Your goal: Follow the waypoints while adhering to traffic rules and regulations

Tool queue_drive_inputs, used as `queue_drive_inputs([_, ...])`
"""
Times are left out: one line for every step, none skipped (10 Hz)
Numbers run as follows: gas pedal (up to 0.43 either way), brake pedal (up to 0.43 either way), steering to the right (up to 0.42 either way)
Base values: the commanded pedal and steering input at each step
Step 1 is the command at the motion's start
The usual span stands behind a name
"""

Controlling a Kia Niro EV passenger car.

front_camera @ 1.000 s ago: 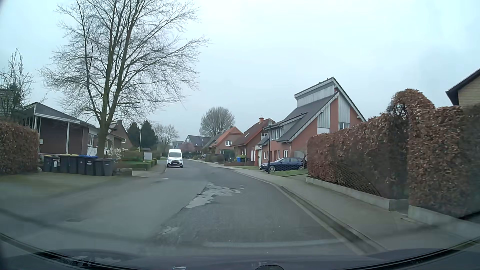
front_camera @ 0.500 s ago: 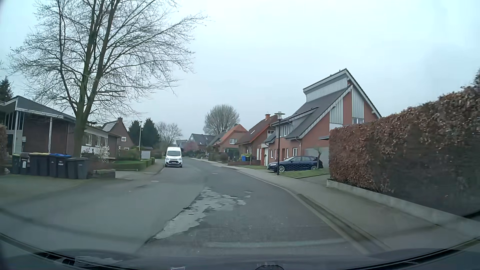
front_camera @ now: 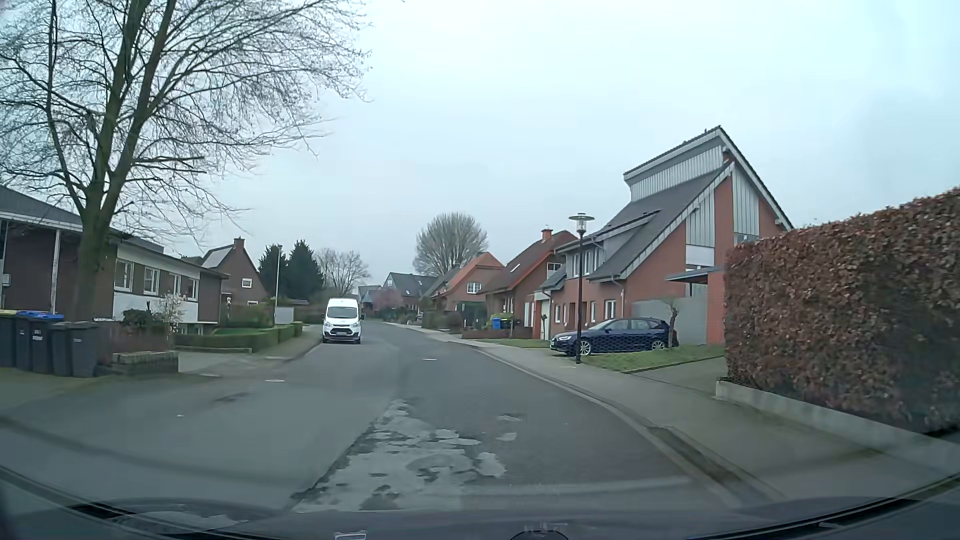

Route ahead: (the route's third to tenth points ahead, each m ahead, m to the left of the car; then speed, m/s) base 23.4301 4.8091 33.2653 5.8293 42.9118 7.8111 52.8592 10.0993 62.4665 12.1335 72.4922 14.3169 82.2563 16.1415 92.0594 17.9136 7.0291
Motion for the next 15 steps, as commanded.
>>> queue_drive_inputs([0.22, 0.0, -0.017])
queue_drive_inputs([0.22, 0.0, -0.018])
queue_drive_inputs([0.22, 0.0, -0.02])
queue_drive_inputs([0.22, 0.0, -0.021])
queue_drive_inputs([0.22, 0.0, -0.023])
queue_drive_inputs([0.22, 0.0, -0.024])
queue_drive_inputs([0.22, 0.0, -0.029])
queue_drive_inputs([0.22, 0.0, -0.035])
queue_drive_inputs([0.22, 0.0, -0.039])
queue_drive_inputs([0.22, 0.0, -0.038])
queue_drive_inputs([0.22, 0.0, -0.038])
queue_drive_inputs([0.22, 0.0, -0.038])
queue_drive_inputs([0.22, 0.0, -0.039])
queue_drive_inputs([0.22, 0.0, -0.04])
queue_drive_inputs([0.228, 0.0, -0.04])
